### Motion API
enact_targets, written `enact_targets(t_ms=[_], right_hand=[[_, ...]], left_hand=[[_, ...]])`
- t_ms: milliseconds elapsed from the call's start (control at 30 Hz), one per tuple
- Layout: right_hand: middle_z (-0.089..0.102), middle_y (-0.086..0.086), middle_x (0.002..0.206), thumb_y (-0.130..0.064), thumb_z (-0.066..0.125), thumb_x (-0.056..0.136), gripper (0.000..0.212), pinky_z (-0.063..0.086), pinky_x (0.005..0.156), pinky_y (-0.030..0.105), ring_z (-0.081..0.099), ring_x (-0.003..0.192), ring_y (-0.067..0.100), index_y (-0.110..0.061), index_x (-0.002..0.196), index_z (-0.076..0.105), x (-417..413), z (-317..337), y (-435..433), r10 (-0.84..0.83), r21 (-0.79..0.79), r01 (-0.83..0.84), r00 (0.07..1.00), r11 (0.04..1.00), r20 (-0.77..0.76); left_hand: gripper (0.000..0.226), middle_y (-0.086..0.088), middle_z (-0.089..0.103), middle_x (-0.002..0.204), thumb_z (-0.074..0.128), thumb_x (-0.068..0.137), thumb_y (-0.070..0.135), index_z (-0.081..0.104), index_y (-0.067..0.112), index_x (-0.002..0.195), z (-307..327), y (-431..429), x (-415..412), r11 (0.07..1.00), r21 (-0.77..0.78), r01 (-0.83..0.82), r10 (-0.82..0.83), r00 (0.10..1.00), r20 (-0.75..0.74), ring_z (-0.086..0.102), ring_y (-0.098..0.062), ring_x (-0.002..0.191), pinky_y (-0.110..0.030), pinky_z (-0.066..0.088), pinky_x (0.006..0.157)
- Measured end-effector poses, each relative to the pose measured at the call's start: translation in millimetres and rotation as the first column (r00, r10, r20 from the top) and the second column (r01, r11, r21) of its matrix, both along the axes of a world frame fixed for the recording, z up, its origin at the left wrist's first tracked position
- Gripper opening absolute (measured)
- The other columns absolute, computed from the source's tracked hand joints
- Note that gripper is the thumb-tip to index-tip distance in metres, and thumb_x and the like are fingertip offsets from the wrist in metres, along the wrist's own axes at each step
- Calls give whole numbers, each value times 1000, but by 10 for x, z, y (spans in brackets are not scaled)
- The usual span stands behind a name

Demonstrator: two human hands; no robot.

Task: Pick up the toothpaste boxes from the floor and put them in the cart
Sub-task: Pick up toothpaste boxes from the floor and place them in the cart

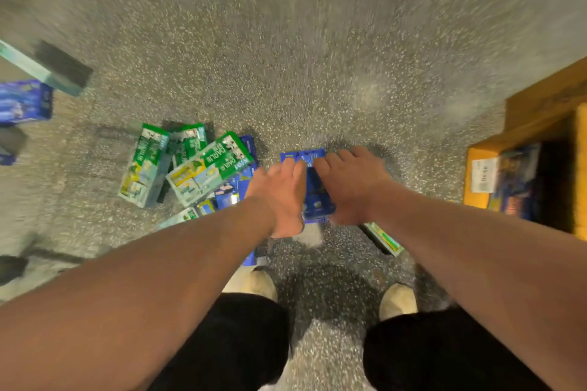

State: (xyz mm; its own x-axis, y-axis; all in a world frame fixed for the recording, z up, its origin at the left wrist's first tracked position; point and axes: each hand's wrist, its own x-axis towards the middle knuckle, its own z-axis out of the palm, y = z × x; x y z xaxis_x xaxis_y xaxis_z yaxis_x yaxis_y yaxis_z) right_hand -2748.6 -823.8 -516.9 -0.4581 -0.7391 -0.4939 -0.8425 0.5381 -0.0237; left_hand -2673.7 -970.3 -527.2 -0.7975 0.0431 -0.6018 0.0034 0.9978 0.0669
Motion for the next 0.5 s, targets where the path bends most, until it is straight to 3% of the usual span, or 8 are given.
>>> enact_targets(t_ms=[133, 267, 400, 500], right_hand=[[53, 3, 118, -57, 63, 72, 73, 39, 98, 41, 53, 109, 24, -17, 129, 41, 195, 1671, -88, -38, -36, 38, 999, 999, -10], [53, 0, 109, -56, 61, 71, 64, 42, 93, 40, 53, 100, 22, -19, 120, 43, 504, 3068, -161, -88, -73, 84, 994, 994, -59], [55, -1, 99, -66, 62, 64, 62, 35, 78, 38, 56, 91, 24, -22, 106, 48, 785, 4066, -229, -135, -136, 111, 975, 984, -178], [56, 2, 105, -73, 61, 62, 71, 34, 80, 40, 56, 99, 27, -22, 109, 48, 999, 4786, -253, -58, -148, 22, 969, 989, -241]], left_hand=[[79, -6, 46, 120, 77, 66, 45, 38, 15, 127, 1645, -150, 134, 999, 47, 26, -24, 998, -58, 52, -28, 116, -43, 41, 97], [65, -1, 40, 110, 72, 66, 40, 37, 20, 117, 3065, -274, 361, 996, 64, 56, -48, 991, -126, 50, -26, 109, -41, 40, 93], [73, -4, 43, 121, 75, 67, 38, 36, 17, 125, 4076, -358, 628, 995, 20, 102, -97, 977, -190, 49, -27, 115, -44, 41, 97], [72, -5, 44, 121, 74, 67, 38, 36, 16, 124, 4736, -410, 931, 996, -11, 91, -91, 955, -284, 50, -29, 113, -44, 44, 95]])
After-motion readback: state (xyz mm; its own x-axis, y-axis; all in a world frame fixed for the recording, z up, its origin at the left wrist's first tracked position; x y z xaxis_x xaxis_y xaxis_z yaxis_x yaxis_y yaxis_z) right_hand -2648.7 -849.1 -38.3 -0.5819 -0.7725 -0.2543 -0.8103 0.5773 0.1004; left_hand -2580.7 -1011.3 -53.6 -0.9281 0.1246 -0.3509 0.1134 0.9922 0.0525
